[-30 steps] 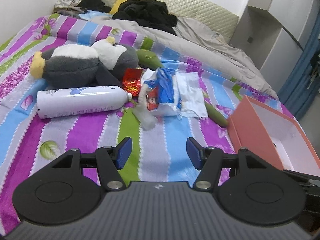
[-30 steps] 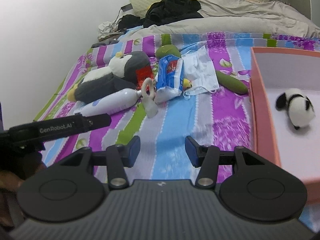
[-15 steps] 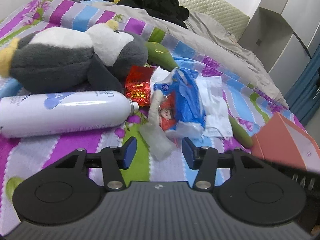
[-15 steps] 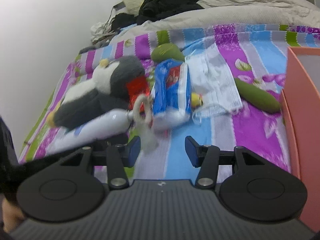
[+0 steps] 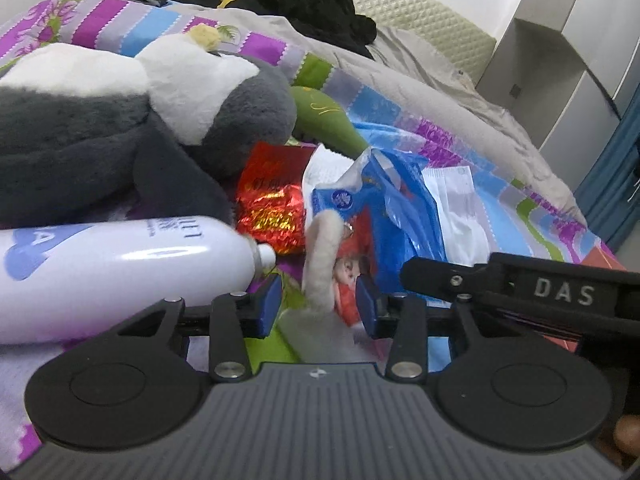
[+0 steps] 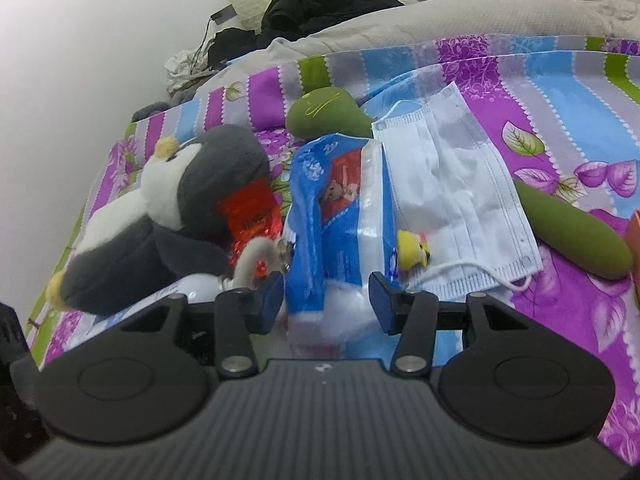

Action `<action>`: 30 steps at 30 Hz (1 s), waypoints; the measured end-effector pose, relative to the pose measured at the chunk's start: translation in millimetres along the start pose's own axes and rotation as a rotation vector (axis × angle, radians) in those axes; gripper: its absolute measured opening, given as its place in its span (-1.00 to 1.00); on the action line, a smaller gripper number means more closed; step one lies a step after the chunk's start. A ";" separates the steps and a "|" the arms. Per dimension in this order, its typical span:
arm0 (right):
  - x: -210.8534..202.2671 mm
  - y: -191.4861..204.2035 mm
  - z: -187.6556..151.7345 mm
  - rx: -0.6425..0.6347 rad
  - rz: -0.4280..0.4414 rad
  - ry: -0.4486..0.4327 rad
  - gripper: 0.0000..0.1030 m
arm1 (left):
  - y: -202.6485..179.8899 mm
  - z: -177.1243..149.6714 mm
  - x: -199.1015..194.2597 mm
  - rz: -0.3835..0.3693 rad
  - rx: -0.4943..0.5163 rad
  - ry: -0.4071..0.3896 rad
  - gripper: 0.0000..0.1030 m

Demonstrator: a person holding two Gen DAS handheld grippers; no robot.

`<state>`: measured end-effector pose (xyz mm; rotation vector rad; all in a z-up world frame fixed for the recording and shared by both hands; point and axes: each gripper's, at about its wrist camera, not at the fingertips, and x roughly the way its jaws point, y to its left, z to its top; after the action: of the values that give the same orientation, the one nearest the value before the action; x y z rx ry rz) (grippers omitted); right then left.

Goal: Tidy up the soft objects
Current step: 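Grasp the blue wet-wipes packet with the right gripper while the left gripper grasps the white fuzzy loop, then lift the blue packet with the right gripper while the left gripper lifts the white loop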

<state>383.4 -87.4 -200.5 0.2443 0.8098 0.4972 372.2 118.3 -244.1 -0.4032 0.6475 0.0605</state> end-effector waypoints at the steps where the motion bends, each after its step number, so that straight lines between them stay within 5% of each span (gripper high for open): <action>1: 3.2 -1.2 1.2 0.007 0.005 0.002 -0.10 | 0.3 0.4 4.3 0.000 0.001 0.002 -0.26; 7: 10.7 -0.9 5.2 0.022 0.053 0.004 -0.67 | -2.1 2.3 9.9 0.010 0.017 -0.009 -0.76; 11: 2.4 4.7 8.9 0.010 0.054 -0.017 -0.86 | -5.2 5.5 1.3 -0.006 0.022 -0.041 -0.81; 30: -112.5 18.5 -11.2 -0.012 -0.001 -0.085 -0.89 | -45.8 -9.8 -118.2 -0.061 0.027 -0.092 -0.82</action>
<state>303.3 -128.9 -129.9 0.2522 0.7240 0.4879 280.3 80.6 -164.6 -0.3911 0.5444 0.0123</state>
